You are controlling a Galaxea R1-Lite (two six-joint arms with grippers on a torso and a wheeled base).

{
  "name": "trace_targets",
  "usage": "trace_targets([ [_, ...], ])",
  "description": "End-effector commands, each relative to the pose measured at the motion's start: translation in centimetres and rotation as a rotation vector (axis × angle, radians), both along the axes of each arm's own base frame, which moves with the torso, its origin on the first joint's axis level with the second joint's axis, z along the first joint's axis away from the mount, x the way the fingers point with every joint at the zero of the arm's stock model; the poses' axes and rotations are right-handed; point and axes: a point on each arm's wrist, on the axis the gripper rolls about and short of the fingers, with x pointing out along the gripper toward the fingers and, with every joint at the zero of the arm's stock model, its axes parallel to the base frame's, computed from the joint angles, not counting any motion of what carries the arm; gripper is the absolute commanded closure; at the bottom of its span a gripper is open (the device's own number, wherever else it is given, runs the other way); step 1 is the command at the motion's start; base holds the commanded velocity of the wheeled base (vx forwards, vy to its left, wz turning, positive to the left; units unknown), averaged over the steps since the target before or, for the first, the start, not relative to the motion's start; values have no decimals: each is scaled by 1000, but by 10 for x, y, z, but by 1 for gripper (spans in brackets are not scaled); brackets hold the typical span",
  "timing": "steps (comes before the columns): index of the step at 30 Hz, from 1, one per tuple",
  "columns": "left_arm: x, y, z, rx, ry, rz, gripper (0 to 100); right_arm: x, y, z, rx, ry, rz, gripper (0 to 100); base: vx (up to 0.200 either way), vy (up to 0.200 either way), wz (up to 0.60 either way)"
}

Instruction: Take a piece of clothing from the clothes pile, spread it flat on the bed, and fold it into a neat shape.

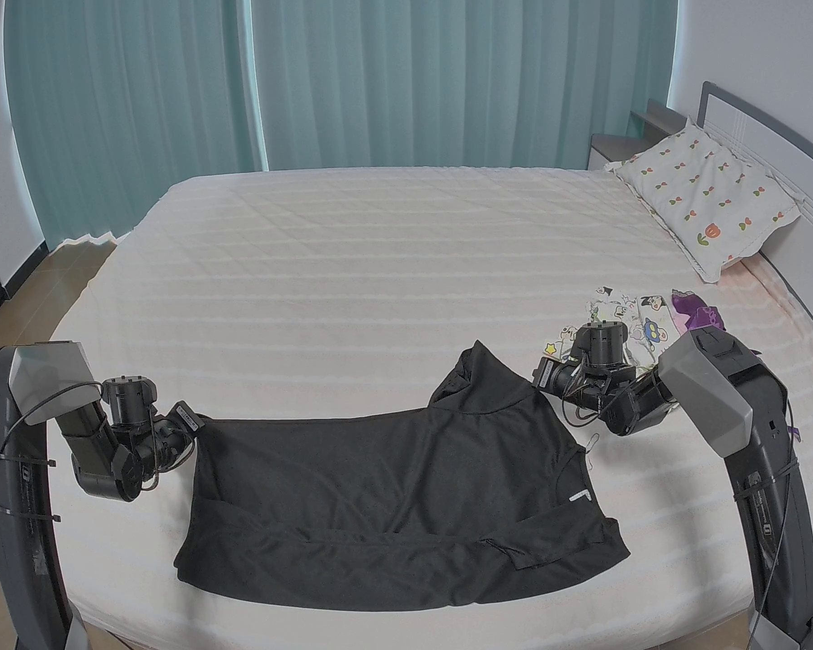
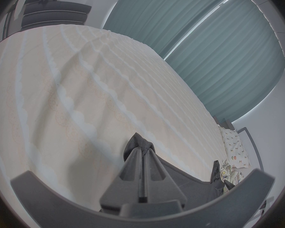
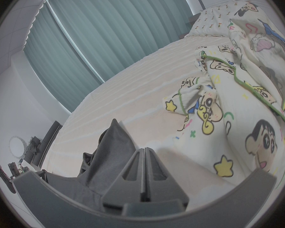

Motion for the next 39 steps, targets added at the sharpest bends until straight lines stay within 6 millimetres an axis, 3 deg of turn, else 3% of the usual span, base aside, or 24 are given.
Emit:
trace_targets([
  [1,0,0,1,1,-2,0,100,0,4,4,0,-9,9,0,0,0,0],
  [17,-2,0,-1,-3,8,-1,100,-6,26,-14,-10,28,64,0,0,0,0],
  [18,-2,0,-1,-3,8,-1,100,-7,26,-16,-11,33,64,100,0,0,0],
  [24,-2,0,-1,-2,8,0,100,-6,24,-16,-11,28,60,100,0,0,0],
  [33,-1,3,2,-3,-5,15,100,-9,11,1,0,-8,26,100,0,0,0],
  [39,1,7,16,-22,-73,46,100,-19,-1,7,7,-50,6,100,0,0,0],
])
